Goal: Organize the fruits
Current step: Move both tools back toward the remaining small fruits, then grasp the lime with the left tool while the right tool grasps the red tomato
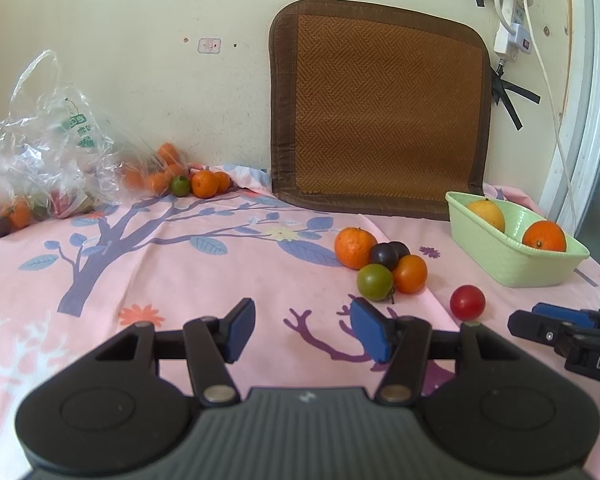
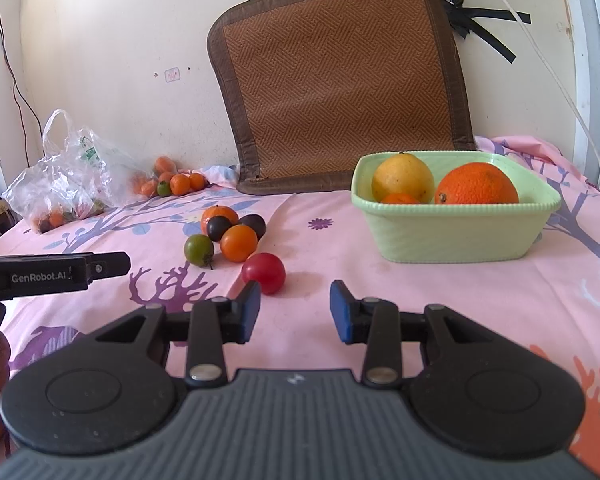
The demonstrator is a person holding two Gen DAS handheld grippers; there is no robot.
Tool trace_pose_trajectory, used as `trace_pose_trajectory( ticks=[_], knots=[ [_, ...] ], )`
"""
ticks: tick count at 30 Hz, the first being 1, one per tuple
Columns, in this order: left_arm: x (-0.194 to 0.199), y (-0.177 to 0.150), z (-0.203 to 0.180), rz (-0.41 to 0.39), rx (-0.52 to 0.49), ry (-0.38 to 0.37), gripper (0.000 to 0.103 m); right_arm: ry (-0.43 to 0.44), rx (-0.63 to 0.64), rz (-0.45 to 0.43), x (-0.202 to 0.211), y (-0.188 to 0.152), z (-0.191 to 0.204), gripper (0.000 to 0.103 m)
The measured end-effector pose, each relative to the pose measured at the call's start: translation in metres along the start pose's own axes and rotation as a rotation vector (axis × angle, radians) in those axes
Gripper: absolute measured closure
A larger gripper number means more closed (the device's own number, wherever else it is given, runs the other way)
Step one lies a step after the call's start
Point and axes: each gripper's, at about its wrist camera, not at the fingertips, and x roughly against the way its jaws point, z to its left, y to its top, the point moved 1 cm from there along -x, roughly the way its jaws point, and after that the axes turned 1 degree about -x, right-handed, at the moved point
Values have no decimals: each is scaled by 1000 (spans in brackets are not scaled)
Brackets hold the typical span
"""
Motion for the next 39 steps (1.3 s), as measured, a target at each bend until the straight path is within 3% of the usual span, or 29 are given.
trace_pose_trajectory(
  ticks=[5,15,21,30,32,33,34,35,39],
  knots=[
    [-2,1,2,19,6,-15,49,-4,10,2,0,0,2,62],
    [-22,21,-1,90,-31,-165,49,78,71,19,-9,9,16,62],
    [-43,25,-17,114,-86,-195,49,76,96,46,-24,14,18,62],
    [-78,33,-26,158,-89,-190,51,73,121,108,-41,14,20,61],
    [-80,33,-28,151,-93,-198,56,72,113,125,-44,14,19,61],
    [-79,32,-30,151,-97,-211,72,73,111,136,-46,14,19,63],
    [-78,31,-31,152,-105,-214,74,75,109,138,-46,14,18,64],
    [-76,31,-32,145,-113,-207,74,74,112,134,-45,14,19,73],
    [-58,24,-35,144,-107,-233,74,75,121,114,-38,12,21,73]
  ],
)
